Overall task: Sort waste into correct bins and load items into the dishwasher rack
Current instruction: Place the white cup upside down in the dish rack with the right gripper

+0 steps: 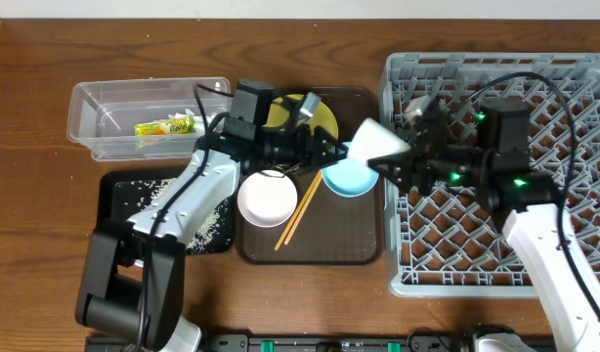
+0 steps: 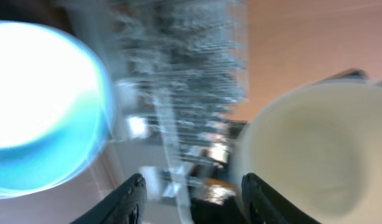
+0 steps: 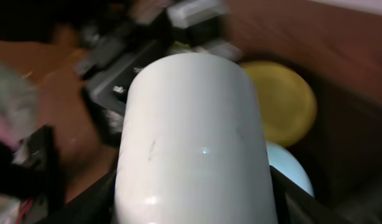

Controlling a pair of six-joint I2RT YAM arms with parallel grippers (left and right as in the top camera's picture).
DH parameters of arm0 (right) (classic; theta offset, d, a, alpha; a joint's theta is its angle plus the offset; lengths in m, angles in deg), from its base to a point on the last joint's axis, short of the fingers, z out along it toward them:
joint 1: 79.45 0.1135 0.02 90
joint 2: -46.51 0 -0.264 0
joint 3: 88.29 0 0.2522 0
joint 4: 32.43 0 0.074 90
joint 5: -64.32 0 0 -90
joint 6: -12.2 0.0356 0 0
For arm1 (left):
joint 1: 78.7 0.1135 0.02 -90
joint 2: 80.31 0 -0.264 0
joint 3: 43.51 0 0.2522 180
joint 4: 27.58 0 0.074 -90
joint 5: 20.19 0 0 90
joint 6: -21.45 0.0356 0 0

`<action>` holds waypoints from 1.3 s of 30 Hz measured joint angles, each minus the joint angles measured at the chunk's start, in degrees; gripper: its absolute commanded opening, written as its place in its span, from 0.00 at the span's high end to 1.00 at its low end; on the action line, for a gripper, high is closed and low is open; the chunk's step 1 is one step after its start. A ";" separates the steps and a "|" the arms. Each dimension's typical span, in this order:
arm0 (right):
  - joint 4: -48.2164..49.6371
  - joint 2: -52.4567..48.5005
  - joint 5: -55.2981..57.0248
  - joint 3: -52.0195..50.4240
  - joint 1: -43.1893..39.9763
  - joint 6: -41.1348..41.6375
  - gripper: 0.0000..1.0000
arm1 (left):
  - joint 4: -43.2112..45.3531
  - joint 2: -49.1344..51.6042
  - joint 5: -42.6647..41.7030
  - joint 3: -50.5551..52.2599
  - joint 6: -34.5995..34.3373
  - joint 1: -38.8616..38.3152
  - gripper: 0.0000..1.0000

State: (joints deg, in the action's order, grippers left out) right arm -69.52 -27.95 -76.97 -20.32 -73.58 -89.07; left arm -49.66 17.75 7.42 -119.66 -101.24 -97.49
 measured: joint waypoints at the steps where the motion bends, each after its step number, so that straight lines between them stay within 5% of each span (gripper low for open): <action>1: -1.95 0.46 2.14 0.07 -1.20 1.03 0.66 | -2.14 -0.02 2.80 0.00 1.88 0.55 0.46; 9: -27.91 2.29 19.43 7.13 -8.63 5.14 0.83 | -18.16 -7.04 23.08 0.13 13.33 7.39 0.44; 17: -45.81 3.04 38.34 16.37 -14.01 10.43 0.99 | -27.69 -21.24 34.99 0.04 17.14 12.15 0.44; 39: -48.50 -13.68 50.03 17.33 -20.94 17.38 0.99 | -29.20 -23.17 38.84 0.04 17.99 12.33 0.44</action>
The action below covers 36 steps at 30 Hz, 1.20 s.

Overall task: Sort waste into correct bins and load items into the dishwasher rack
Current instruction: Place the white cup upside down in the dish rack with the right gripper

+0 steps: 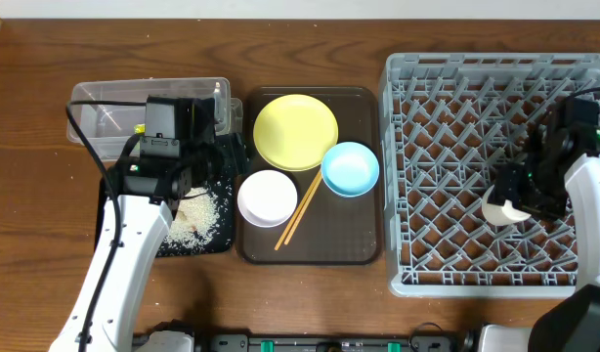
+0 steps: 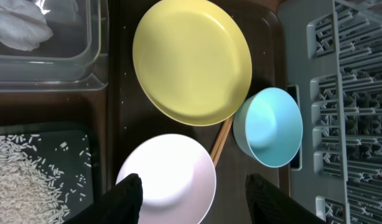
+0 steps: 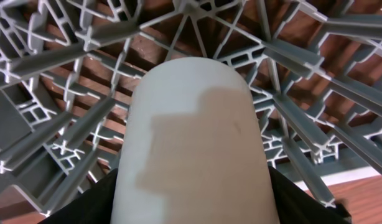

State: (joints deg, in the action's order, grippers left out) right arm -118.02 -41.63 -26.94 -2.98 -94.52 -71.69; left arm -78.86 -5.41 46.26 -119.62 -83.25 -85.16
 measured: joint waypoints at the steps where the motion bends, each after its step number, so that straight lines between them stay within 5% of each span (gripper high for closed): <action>1: 0.31 -0.26 -0.04 0.22 -0.02 0.00 0.99 | 0.00 0.00 0.02 0.00 0.00 0.00 0.44; 36: 6.12 -1.46 5.46 0.63 -1.33 2.51 0.93 | -0.85 0.00 1.29 0.02 0.00 0.00 0.43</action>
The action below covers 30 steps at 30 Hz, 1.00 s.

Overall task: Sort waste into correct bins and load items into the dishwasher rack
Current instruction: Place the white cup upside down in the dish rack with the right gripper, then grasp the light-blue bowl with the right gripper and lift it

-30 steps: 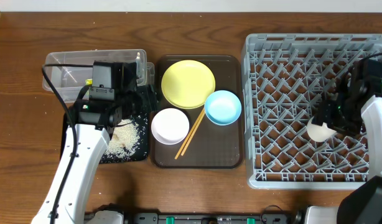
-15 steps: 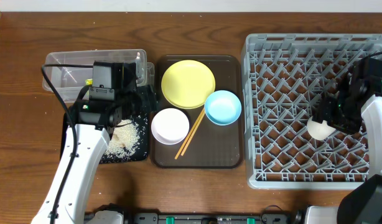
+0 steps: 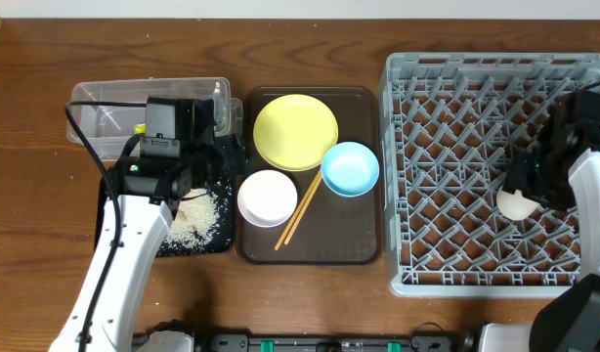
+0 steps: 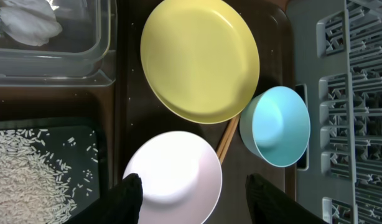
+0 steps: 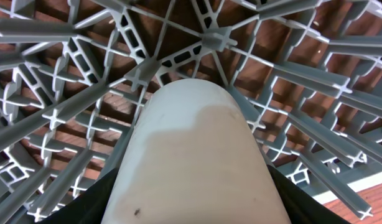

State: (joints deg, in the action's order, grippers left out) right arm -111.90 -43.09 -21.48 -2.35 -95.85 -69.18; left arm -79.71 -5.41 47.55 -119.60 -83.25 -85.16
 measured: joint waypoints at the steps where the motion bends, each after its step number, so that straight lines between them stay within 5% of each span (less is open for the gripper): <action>1: 0.44 0.00 -0.09 -0.48 -0.02 0.09 0.92 | 0.00 0.00 0.00 0.00 0.00 0.00 0.44; 5: 3.15 0.00 -1.29 -2.58 -0.02 0.15 0.88 | 0.00 0.00 -0.02 0.00 0.00 0.00 0.44; 8: 4.68 0.00 -2.89 -4.39 -0.02 0.15 0.67 | -0.04 0.00 0.00 0.00 0.00 0.00 0.43; 12: 4.98 0.00 -4.04 -5.53 -0.02 0.39 0.23 | -0.11 0.00 0.00 0.00 0.00 0.00 0.43; 22: 3.65 0.09 -6.64 -3.74 -0.02 -0.09 0.26 | -1.73 0.00 0.72 0.00 0.15 0.00 0.39; 30: 12.13 3.89 -22.45 3.61 5.20 -6.47 0.22 | -9.84 0.00 9.64 0.09 -0.52 0.00 0.38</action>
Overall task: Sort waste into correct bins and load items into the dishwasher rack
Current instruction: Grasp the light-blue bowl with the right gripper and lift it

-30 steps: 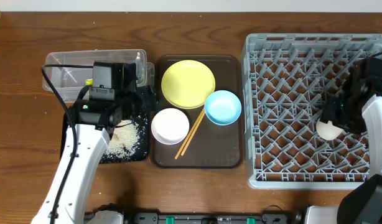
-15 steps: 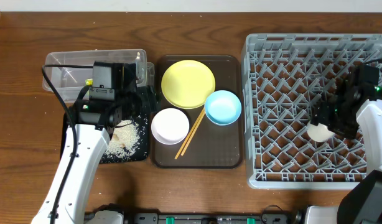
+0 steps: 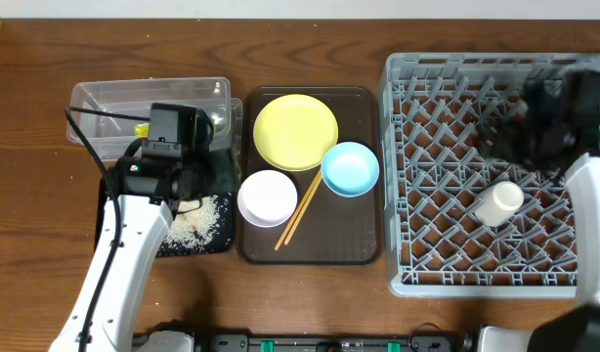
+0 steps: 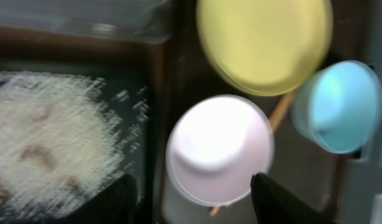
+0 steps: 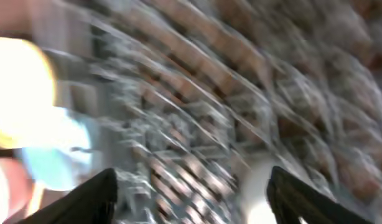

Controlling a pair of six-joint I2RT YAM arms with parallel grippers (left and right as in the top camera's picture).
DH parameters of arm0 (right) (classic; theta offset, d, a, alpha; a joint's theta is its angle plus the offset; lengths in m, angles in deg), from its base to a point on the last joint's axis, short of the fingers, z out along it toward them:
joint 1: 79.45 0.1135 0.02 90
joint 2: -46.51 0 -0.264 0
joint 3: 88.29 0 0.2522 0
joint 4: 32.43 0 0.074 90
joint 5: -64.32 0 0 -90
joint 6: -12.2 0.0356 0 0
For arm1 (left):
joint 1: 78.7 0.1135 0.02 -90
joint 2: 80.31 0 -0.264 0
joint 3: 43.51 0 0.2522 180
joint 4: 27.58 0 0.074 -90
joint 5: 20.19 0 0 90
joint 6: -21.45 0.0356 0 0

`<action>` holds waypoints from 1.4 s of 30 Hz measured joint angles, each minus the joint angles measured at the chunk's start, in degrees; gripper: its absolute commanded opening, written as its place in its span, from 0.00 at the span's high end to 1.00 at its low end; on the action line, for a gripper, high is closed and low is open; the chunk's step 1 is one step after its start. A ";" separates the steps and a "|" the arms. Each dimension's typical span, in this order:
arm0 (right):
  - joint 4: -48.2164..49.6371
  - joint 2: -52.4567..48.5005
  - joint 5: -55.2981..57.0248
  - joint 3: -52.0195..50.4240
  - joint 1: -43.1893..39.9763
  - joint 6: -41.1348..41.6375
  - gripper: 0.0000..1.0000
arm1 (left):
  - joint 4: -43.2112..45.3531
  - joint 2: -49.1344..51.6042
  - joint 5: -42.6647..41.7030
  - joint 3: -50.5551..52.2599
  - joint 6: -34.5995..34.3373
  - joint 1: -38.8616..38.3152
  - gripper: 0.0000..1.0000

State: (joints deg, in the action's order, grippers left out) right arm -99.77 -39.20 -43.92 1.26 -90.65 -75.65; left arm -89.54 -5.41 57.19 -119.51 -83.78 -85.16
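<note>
A white cup (image 3: 498,203) lies on its side in the grey dishwasher rack (image 3: 407,244), free of any grip. My right gripper (image 5: 192,180) is open and blurred above the rack's back half, with nothing between its fingers. On the brown tray (image 3: 364,235) sit a yellow plate (image 3: 295,131), a blue bowl (image 3: 350,168), a white bowl (image 3: 268,198) and chopsticks (image 3: 298,212). My left gripper (image 4: 192,183) hangs open over the white bowl (image 4: 219,149) and the tray's left edge, holding nothing.
A clear plastic bin (image 3: 105,98) with a yellow-green wrapper stands at the back left. In front of it a black tray (image 3: 124,196) holds loose rice (image 4: 54,143). The rack fills the right side of the table.
My right gripper has let go of the white cup, which now lies in the rack, and has drawn back above the rack. My left gripper has shifted nearer the white bowl and rice tray.
The right gripper held the white cup over the brown tray beside my left gripper. Then the left arm was back by the bins and the cup was held down in the rack's right part. Now the cup rests there alone.
</note>
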 measured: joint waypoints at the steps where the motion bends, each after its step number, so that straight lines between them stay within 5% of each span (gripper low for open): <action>1: 1.70 0.44 -1.51 0.33 1.97 -0.83 0.23 | -0.81 0.00 1.20 0.00 -0.48 0.00 0.37; 15: 15.76 -8.24 3.80 0.50 31.71 -20.41 0.22 | -3.06 0.00 9.20 0.00 -5.90 0.00 0.36; 28: 20.96 -23.65 10.71 0.50 35.06 -27.06 0.20 | -3.06 0.00 9.64 0.00 -5.97 0.00 0.35; 35: 18.21 -26.16 7.19 0.68 35.56 -28.33 0.40 | -3.06 0.00 9.64 0.00 -5.99 0.00 0.35; 39: 16.65 -26.53 7.17 0.66 35.67 -28.15 0.64 | -3.08 0.00 9.66 0.00 -5.99 0.00 0.34; 42: 16.50 -26.53 7.72 0.66 35.67 -27.04 0.69 | -3.06 0.00 9.66 0.00 -5.99 0.00 0.34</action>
State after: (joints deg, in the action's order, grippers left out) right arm -83.27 -65.74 -36.21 1.91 -54.98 -102.69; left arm -92.60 -5.41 66.85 -119.51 -89.77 -85.16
